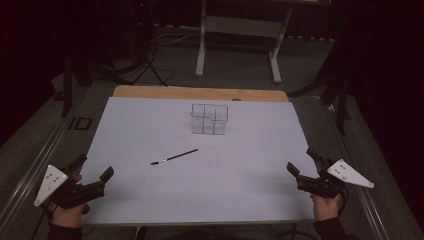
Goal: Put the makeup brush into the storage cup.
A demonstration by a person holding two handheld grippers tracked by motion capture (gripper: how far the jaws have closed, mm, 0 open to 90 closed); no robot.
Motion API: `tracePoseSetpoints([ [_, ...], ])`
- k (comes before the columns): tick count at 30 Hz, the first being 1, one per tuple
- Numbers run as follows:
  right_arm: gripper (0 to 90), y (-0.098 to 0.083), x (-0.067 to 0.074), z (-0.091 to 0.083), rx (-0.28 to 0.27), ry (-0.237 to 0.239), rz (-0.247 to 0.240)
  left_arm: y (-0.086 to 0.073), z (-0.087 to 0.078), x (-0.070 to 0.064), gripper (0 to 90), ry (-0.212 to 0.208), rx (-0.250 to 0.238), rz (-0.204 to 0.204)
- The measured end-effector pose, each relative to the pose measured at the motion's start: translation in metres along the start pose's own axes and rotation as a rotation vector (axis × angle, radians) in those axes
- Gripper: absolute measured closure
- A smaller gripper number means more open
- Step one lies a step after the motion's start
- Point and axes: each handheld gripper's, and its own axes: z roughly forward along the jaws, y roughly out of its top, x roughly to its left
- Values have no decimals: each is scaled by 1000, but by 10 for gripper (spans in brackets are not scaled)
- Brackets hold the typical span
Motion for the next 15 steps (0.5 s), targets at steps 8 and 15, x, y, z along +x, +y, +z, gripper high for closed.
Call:
tracePoseSetpoints([
  [8,110,1,1,-2,-3,4,0,0,0,3,3,-9,-12,-35],
  [15,110,1,1,-1,-1,7,5,3,1,5,3,-21,2,-63],
])
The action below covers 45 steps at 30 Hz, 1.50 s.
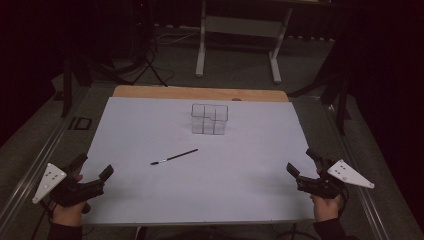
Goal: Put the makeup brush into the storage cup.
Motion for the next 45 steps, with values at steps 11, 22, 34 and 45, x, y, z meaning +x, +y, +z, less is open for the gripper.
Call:
tracePoseSetpoints([
  [11,110,-1,0,2,9,28,17,30,10,-3,2,-93,176,-28],
  [22,111,0,2,1,1,37,18,66,25,4,3,-223,259,41],
  [34,111,0,3,2,13,44,14,100,55,1,8,-274,373,119],
  [45,111,0,4,3,20,50,9,109,80,-7,8,-324,472,149],
])
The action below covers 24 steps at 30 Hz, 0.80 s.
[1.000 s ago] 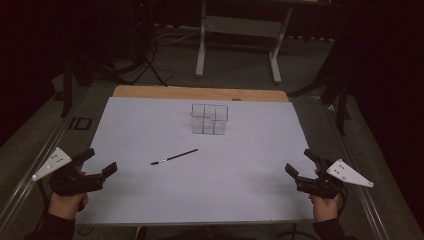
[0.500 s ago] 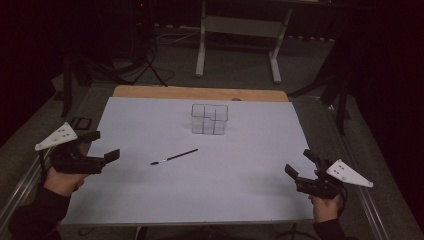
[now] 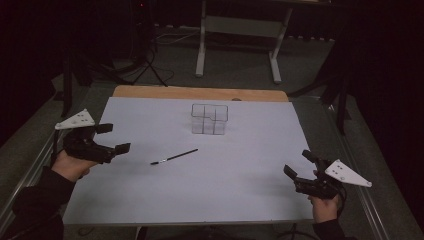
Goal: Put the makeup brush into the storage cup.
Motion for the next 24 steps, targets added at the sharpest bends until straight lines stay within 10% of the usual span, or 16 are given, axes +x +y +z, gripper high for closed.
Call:
tracePoseSetpoints([
  [24,111,-1,1,2,3,18,-3,41,57,-11,12,-58,181,135],
])
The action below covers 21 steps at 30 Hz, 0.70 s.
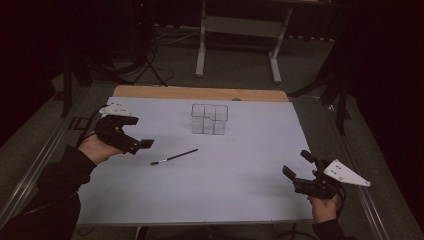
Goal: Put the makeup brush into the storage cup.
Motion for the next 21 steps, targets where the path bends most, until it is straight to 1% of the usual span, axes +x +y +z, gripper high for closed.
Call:
tracePoseSetpoints([
  [2,111,0,0,0,0,1,2,3,4,0,12,-4,5,-2],
  [5,112,0,0,0,1,3,0,8,11,-1,18,-15,27,5],
  [12,112,0,1,0,1,7,0,18,28,-3,26,-17,88,35],
  [17,111,0,1,1,2,8,2,24,39,-3,26,-38,129,49],
  [18,111,0,1,1,2,8,2,24,39,-3,27,-38,129,49],
  [19,111,0,1,1,3,7,1,26,44,-3,27,-41,154,58],
  [21,111,0,1,1,3,9,0,28,49,-3,27,-50,175,69],
])
